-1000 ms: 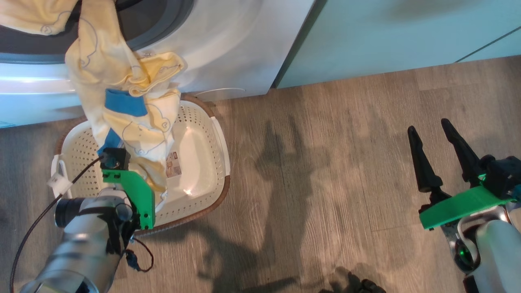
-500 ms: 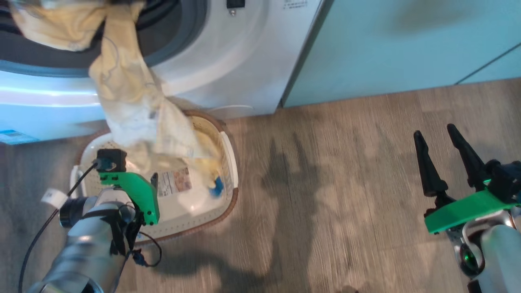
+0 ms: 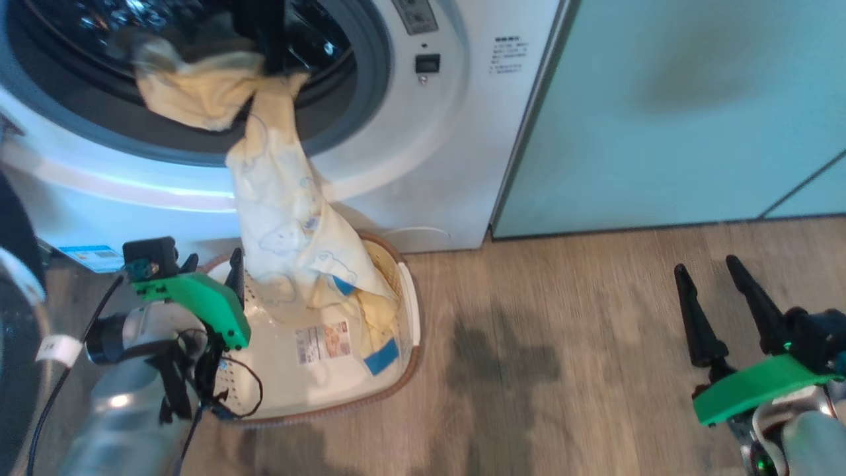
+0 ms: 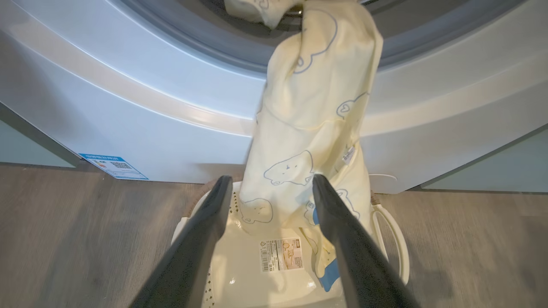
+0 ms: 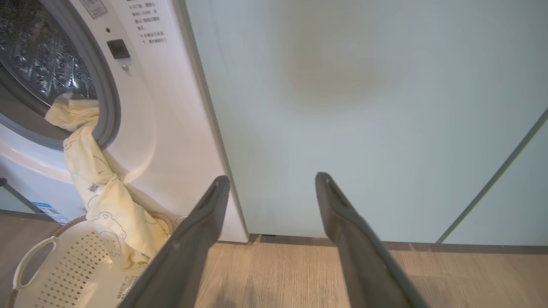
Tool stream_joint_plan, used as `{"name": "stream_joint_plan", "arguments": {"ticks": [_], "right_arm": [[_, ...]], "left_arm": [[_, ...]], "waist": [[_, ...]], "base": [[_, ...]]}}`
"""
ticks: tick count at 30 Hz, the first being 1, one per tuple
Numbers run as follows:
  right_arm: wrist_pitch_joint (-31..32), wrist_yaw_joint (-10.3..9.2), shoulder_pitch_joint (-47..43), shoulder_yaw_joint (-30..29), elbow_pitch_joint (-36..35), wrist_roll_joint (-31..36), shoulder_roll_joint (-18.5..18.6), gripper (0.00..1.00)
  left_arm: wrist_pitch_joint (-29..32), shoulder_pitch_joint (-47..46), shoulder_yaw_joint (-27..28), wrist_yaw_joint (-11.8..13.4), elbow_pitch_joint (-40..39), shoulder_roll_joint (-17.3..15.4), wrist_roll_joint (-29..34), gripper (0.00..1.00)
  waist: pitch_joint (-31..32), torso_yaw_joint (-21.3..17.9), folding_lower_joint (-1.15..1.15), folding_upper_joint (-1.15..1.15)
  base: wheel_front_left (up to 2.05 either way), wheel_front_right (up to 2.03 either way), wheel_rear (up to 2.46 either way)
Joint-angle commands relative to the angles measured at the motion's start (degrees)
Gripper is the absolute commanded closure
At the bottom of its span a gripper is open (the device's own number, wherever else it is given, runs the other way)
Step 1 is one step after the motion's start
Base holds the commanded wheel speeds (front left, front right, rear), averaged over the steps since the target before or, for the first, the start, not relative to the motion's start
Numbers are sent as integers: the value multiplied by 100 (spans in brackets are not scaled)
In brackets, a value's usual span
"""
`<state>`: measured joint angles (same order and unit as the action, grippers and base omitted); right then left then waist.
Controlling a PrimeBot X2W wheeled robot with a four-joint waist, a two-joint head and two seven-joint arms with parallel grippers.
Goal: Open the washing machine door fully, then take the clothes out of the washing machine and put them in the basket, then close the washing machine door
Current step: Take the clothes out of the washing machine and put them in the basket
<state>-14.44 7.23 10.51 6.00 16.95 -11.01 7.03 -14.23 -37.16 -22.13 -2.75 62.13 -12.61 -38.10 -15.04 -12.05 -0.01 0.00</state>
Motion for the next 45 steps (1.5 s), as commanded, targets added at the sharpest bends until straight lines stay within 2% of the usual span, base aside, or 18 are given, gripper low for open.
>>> {"name": "stream_joint_plan", "arguments": {"ticks": [1, 6, 13, 23, 35, 45], "right_arm": [[-56, 25, -119, 85, -142, 40, 111, 0], [-56, 25, -323, 61, -139, 47, 133, 0], [-56, 25, -549, 41, -141, 35, 135, 0], [-56, 25, -674, 53, -162, 21, 138, 0], [-56, 25, -817, 76, -157, 14, 96, 0], [-56, 25, -889, 93, -159, 13, 80, 0]], "left_arm": [[-75, 161, 308, 55, -372, -293, 133, 0], [-75, 721, 816, 101, -1311, -388, 553, 0], [-76, 1490, 1478, 56, -2441, -354, 1153, 0], [-76, 2300, 2200, -11, -3473, -183, 1709, 0], [-76, 3015, 2930, -178, -4169, 55, 2117, 0], [-76, 3157, 3044, -334, -4191, 159, 2377, 0]], "waist": [[230, 156, 1, 0], [529, 287, 1, 0], [864, 412, 1, 0], [1096, 551, 1, 0], [1332, 682, 1, 0], [1396, 764, 1, 0]], "base": [[0, 0, 0], [0, 0, 0], [0, 0, 0], [0, 0, 0], [0, 0, 0], [0, 0, 0]]}}
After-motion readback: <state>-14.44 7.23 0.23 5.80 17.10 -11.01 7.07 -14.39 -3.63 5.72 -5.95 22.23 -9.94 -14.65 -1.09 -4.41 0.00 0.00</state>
